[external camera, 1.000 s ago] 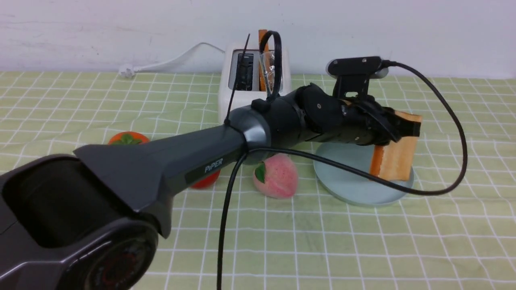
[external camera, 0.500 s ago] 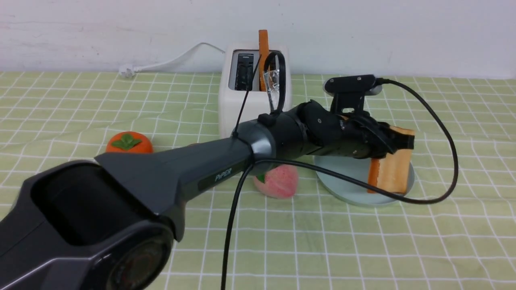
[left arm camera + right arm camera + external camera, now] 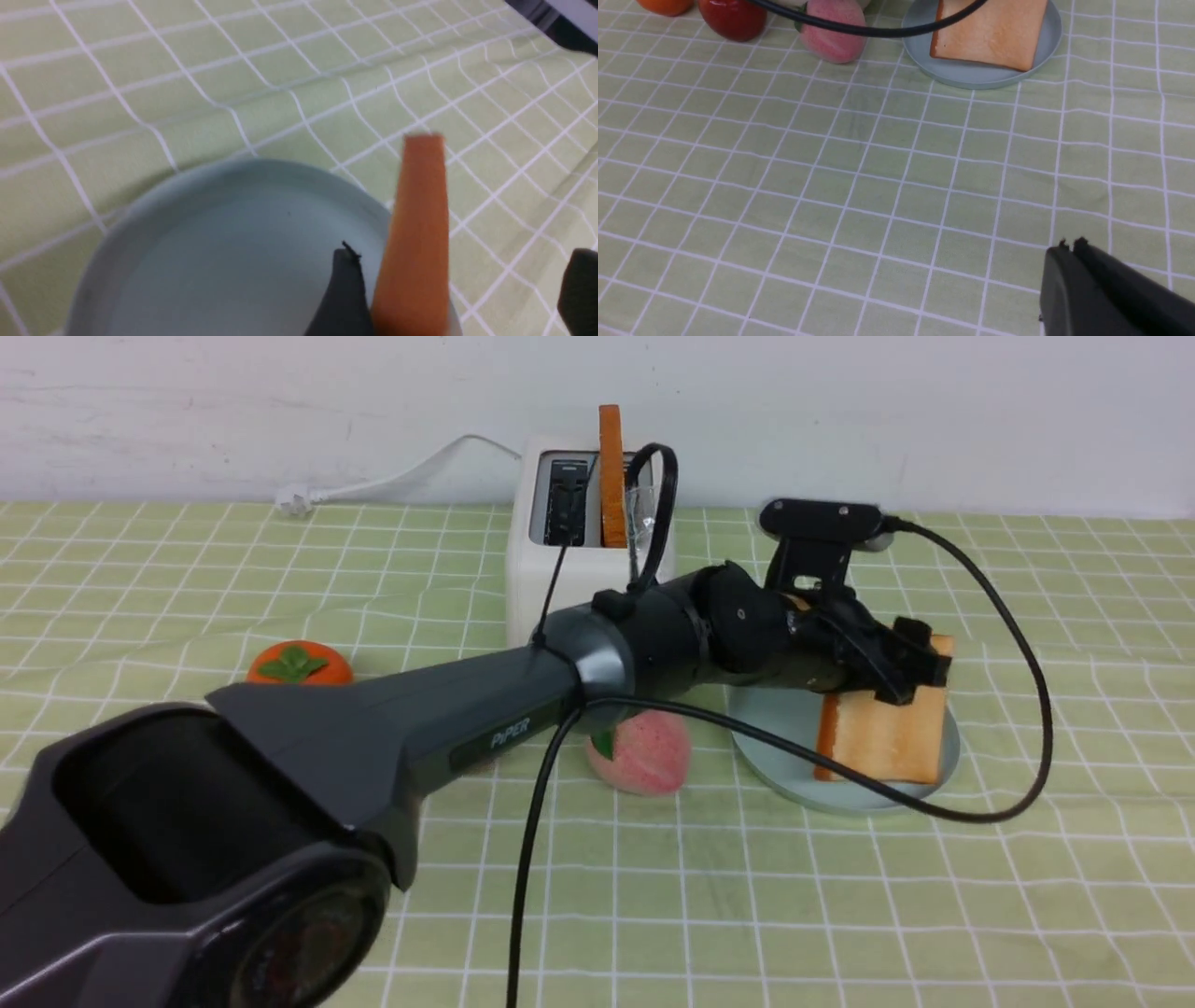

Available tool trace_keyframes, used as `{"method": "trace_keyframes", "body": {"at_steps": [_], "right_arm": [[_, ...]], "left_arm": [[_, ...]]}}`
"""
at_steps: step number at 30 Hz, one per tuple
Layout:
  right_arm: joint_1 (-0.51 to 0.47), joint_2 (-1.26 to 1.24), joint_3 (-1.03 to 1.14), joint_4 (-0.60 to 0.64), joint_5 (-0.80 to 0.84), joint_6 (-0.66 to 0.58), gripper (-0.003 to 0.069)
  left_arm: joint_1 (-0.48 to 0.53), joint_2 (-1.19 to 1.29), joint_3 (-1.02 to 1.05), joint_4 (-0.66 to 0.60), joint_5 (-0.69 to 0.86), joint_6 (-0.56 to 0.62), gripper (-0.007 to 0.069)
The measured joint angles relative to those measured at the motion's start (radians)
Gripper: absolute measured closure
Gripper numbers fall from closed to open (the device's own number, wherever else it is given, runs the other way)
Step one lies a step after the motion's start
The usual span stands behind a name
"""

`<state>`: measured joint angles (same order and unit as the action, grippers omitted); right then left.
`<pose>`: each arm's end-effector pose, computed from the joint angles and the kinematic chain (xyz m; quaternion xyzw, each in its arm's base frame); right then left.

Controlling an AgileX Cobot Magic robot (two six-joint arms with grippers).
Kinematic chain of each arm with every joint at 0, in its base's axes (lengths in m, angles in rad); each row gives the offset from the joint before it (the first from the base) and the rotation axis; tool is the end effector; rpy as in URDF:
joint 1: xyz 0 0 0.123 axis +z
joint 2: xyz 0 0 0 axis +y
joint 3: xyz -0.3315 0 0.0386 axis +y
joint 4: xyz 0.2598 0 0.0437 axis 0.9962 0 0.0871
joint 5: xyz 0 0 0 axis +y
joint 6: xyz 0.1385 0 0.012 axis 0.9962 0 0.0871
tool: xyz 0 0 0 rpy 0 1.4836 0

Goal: Take toasted bread from bread machine on green coffee tablecloth place on plate.
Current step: 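Place the slice of bread on the plate with the left gripper, then grasp the toast slice in the toaster and pull it up out of the slot with the right gripper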

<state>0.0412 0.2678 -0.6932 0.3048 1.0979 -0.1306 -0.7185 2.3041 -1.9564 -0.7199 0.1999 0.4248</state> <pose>0.0206 0.0380 0.3230 -0.0777 0.8674 0.1307 0.4739 0.4667 -0.4324 0.2408 0.2146 0.8077 -0.3110 0.4527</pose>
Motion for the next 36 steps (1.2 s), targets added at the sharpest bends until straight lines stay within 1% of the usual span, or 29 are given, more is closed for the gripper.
{"method": "trace_keyframes", "body": {"at_steps": [5, 8, 11, 12, 13, 14, 15, 16, 17, 18, 19, 20, 22, 23, 24, 25, 28, 30, 32, 34, 36], "right_arm": [[0.000, 0.000, 0.000, 0.007, 0.000, -0.016, 0.0655], [0.000, 0.000, 0.000, 0.007, -0.001, -0.016, 0.0655], [0.000, 0.000, 0.000, 0.009, -0.012, -0.016, 0.0655], [0.000, 0.000, 0.000, 0.009, -0.017, -0.016, 0.0655], [0.000, 0.000, 0.000, 0.009, -0.020, -0.016, 0.0655], [0.000, 0.000, 0.000, 0.010, -0.028, -0.016, 0.0655], [0.000, 0.000, 0.000, 0.010, -0.033, -0.016, 0.0655], [0.000, 0.001, 0.000, 0.010, -0.037, -0.016, 0.0655], [0.000, 0.004, 0.000, 0.010, -0.040, -0.016, 0.0655], [0.000, 0.009, 0.000, 0.010, -0.043, -0.016, 0.0655], [0.000, 0.020, -0.001, 0.011, -0.051, -0.016, 0.0655], [0.000, 0.032, -0.001, 0.014, -0.059, -0.016, 0.0655], [0.000, 0.059, -0.002, 0.023, -0.079, -0.016, 0.0655], [0.000, 0.099, -0.003, 0.041, -0.108, -0.016, 0.0655], [0.000, 0.122, -0.003, 0.057, -0.125, -0.020, 0.0655], [0.000, 0.160, -0.003, 0.086, -0.148, -0.037, 0.0655], [0.000, 0.227, -0.003, 0.131, -0.176, -0.086, 0.0655], [0.000, 0.316, -0.003, 0.192, -0.196, -0.154, 0.0655], [0.000, 0.362, -0.003, 0.223, -0.205, -0.193, 0.0655], [0.000, 0.446, -0.003, 0.308, -0.236, -0.274, 0.0655], [0.000, 0.492, -0.010, 0.358, -0.254, -0.325, 0.0655]], "left_arm": [[0.034, -0.049, 0.000, 0.010, 0.006, 0.000, 0.0062], [0.044, -0.076, 0.000, 0.029, 0.038, 0.000, 0.0074], [0.047, -0.126, 0.000, 0.076, 0.120, 0.000, 0.0136], [0.047, -0.144, 0.000, 0.097, 0.150, 0.000, 0.0172], [0.047, -0.152, 0.000, 0.102, 0.163, 0.000, 0.0180], [0.047, -0.185, 0.000, 0.143, 0.218, -0.002, 0.0274], [0.047, -0.208, 0.000, 0.159, 0.245, -0.007, 0.0328], [0.047, -0.238, 0.000, 0.184, 0.295, -0.019, 0.0432], [0.047, -0.260, 0.000, 0.195, 0.317, -0.026, 0.0480], [0.047, -0.288, 0.000, 0.215, 0.351, -0.037, 0.0555], [0.047, -0.311, 0.000, 0.235, 0.383, -0.047, 0.0608], [0.047, -0.335, 0.000, 0.252, 0.404, -0.064, 0.0635], [0.047, -0.375, 0.000, 0.277, 0.436, -0.091, 0.0638], [0.047, -0.416, 0.001, 0.317, 0.473, -0.138, 0.0638], [0.047, -0.448, 0.006, 0.337, 0.490, -0.161, 0.0638], [0.047, -0.489, 0.030, 0.372, 0.502, -0.196, 0.0638], [0.047, -0.580, 0.099, 0.420, 0.502, -0.235, 0.0638], [0.047, -0.710, 0.245, 0.453, 0.467, -0.268, 0.0638], [0.047, -0.766, 0.326, 0.457, 0.434, -0.276, 0.0638], [0.047, -0.951, 0.537, 0.460, 0.330, -0.283, 0.0638], [0.047, -1.057, 0.680, 0.460, 0.270, -0.287, 0.0638]]}}
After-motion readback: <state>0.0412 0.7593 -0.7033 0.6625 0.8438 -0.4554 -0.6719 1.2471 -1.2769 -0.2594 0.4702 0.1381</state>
